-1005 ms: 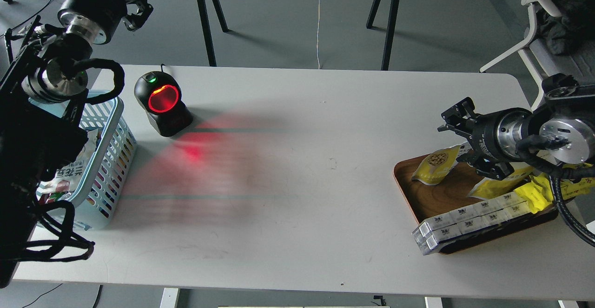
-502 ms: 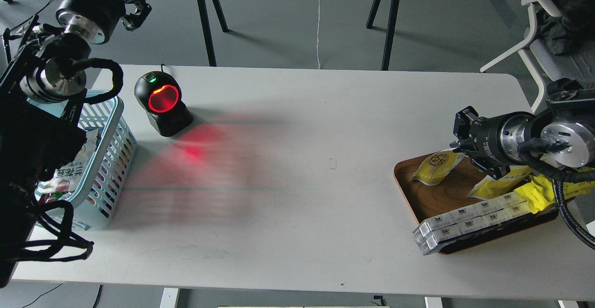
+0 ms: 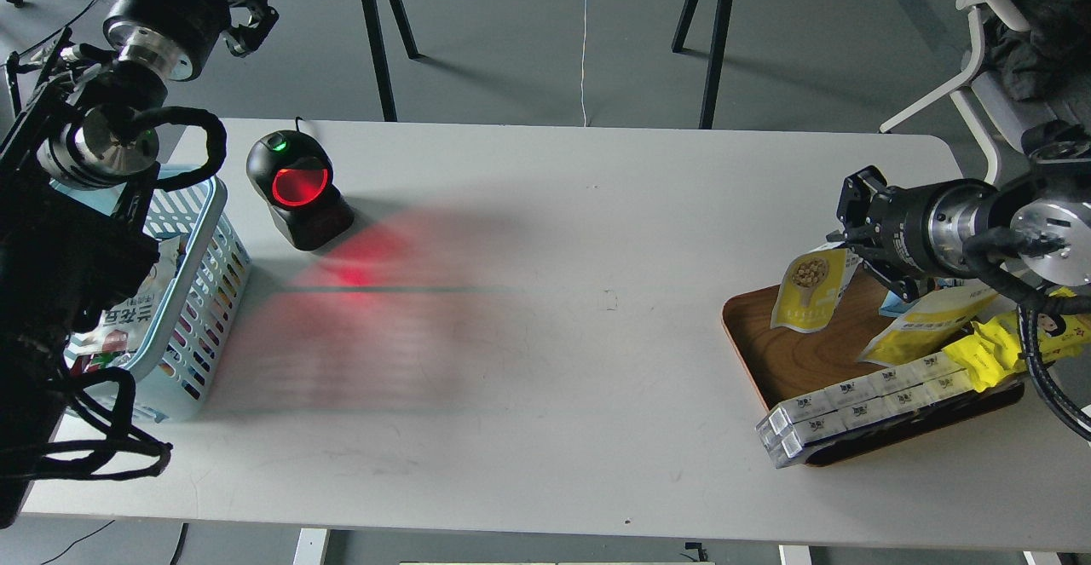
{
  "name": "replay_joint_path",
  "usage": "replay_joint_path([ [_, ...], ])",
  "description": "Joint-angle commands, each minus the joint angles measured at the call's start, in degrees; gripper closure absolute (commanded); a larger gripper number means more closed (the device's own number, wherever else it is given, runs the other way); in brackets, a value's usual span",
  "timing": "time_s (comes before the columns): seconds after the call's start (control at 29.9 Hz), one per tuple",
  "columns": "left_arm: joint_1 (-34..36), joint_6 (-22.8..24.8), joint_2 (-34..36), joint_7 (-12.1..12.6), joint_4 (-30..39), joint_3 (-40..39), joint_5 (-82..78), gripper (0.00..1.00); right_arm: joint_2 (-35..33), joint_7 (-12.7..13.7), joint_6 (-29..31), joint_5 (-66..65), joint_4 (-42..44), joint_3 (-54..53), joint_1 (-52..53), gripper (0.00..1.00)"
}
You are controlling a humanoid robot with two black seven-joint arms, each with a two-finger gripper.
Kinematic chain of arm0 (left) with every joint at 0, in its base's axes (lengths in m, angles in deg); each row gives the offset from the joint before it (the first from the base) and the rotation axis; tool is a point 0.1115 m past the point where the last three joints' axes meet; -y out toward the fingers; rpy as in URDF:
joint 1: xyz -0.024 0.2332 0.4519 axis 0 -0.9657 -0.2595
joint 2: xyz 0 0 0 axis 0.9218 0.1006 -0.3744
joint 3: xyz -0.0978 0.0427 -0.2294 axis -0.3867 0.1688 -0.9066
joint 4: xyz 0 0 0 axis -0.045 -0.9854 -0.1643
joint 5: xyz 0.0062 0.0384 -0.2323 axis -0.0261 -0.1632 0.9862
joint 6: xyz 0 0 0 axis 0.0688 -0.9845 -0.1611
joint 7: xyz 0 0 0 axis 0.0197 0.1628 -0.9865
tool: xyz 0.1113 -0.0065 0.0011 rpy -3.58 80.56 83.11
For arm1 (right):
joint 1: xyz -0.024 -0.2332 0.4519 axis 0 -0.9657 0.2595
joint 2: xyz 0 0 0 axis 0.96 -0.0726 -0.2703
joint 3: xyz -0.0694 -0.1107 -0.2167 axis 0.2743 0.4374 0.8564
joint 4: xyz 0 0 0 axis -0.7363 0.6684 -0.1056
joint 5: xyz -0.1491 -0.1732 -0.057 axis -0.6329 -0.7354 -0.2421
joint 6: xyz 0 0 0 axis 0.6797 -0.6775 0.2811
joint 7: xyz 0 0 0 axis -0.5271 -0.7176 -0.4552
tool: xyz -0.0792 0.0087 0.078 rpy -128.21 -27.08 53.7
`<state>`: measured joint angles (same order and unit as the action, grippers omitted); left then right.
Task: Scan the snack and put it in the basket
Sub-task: 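Carry the yellow packet toward the scanner and set it on the table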
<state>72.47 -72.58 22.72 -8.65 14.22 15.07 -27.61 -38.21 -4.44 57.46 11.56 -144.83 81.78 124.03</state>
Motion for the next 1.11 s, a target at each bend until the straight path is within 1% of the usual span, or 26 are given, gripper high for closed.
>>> replay_joint_path([
  [0.0, -0.01, 0.00, 0.14, -0.01, 0.00, 0.00, 0.00, 0.00, -0.34, 0.98, -3.73, 0.61, 0.15, -7.62, 0.07, 1.00],
  [0.1, 0.08, 0.00, 0.23, -0.01, 0.00, 0.00, 0.00, 0.00, 1.23, 0.89, -9.00, 5.86, 0.15, -14.74, -0.28, 1.00],
  [0.2, 0.17, 0.00, 0.06, -0.01, 0.00, 0.00, -0.09, 0.00, 6.23, 0.37, -9.16, 11.15, 0.67, -18.53, -0.20, 1.00],
  [0.33, 0.26, -0.09, -0.03, -0.01, 0.00, 0.00, -0.09, 0.00, 15.02, 0.19, -9.16, 11.51, 3.31, -18.89, -0.46, 1.00],
  [0.47, 0.26, -0.09, -0.03, -0.01, 0.00, 0.00, 0.00, 0.00, 24.16, 0.19, -9.16, 11.69, 8.75, -18.89, -2.65, 1.00],
  [0.64, 0.34, -0.09, -0.03, -0.01, 0.00, 0.00, -0.09, 0.00, 33.39, 0.10, -9.16, 11.51, 15.43, -18.97, -7.84, 1.00],
  [0.9, 0.35, -0.09, 0.06, -0.01, 0.00, 0.00, -0.09, 0.00, 43.33, 0.37, -9.16, 11.51, 22.03, -18.80, -11.71, 1.00],
  [1.07, 0.26, -0.09, 0.06, -0.01, 0.00, 0.00, -0.09, 0.00, 45.71, 0.45, -9.16, 11.34, 24.05, -18.62, -12.94, 1.00],
])
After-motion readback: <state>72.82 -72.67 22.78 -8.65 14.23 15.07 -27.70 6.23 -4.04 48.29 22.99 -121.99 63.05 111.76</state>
